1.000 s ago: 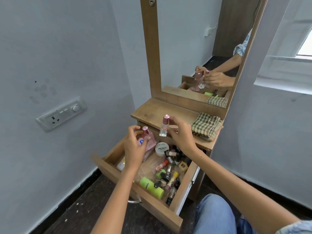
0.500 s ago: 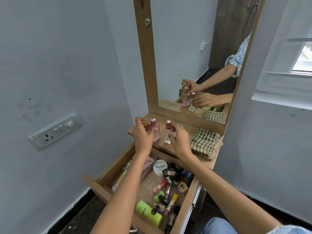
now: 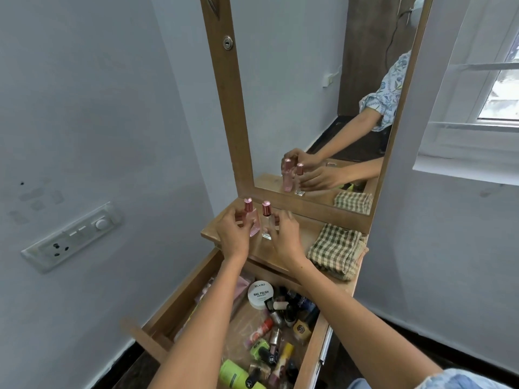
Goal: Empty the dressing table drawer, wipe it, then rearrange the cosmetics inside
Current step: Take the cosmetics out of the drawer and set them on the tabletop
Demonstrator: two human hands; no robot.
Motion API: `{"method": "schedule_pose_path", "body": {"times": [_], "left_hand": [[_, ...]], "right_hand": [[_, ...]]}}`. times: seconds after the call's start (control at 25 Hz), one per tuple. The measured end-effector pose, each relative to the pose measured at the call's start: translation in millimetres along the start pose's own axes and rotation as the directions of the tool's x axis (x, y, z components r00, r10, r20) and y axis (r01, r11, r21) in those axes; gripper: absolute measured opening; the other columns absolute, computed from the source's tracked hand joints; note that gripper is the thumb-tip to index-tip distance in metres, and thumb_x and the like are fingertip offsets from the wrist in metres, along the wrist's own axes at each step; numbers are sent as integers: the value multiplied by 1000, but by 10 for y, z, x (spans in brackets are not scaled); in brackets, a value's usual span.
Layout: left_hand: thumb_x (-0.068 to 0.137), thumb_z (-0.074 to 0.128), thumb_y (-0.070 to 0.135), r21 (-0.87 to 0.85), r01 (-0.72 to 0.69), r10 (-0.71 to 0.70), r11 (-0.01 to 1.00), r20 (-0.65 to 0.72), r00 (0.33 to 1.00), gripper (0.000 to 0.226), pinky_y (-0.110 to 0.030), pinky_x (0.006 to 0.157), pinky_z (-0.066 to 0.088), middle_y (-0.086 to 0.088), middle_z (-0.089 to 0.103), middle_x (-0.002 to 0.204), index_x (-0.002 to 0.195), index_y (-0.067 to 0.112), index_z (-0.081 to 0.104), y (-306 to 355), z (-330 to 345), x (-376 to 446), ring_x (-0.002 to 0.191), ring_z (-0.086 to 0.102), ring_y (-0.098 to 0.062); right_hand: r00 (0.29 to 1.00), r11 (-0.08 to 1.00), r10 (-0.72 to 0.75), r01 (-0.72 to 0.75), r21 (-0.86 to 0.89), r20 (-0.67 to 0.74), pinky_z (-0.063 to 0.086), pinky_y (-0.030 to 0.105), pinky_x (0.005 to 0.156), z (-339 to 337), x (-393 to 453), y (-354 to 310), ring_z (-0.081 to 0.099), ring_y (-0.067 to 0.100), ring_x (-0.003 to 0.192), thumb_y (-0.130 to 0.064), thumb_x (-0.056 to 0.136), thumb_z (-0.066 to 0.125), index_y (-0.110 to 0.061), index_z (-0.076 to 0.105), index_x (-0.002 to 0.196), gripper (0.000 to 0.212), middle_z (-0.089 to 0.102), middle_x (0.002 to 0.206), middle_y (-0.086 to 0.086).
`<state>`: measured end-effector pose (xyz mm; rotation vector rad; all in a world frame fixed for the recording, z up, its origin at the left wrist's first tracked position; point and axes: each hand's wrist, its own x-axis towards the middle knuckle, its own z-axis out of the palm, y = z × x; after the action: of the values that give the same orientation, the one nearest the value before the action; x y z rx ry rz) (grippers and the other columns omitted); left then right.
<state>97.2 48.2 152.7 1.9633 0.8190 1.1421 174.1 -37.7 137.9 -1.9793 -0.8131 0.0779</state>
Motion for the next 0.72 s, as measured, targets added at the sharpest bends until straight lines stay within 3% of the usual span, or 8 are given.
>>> {"method": "schedule_pose_path", "body": {"times": [0.12, 0.36, 0.72], "left_hand": [[82, 72, 12, 38, -20, 19, 999, 28, 999, 16, -9, 64, 39, 7, 62, 82, 88, 19, 59, 2, 90, 88, 76, 57, -6], [81, 71, 8, 113, 30, -30, 993, 1, 1000, 18, -33, 71, 51, -3, 65, 87, 88, 13, 55, -95, 294, 253, 81, 61, -19], [81, 69, 5, 156, 67, -69, 985, 10, 998, 23, -34, 70, 51, -4, 65, 89, 90, 14, 51, -138, 428, 394, 83, 61, -20]], "right_hand": [[1000, 999, 14, -14, -36, -5, 44, 32, 81, 25, 110, -10, 57, 26, 101, -8, 88, 63, -5, 56, 113, 26, 54, 115, 11], [998, 988, 45, -51, -144, -46, 46, 36, 74, 34, 286, -24, 61, 28, 96, -13, 88, 64, -6, 57, 109, 23, 60, 109, 11], [995, 972, 41, -60, -227, -85, 45, 33, 73, 94, 447, 3, 63, 28, 98, -12, 90, 62, -8, 59, 103, 14, 64, 106, 11]]}}
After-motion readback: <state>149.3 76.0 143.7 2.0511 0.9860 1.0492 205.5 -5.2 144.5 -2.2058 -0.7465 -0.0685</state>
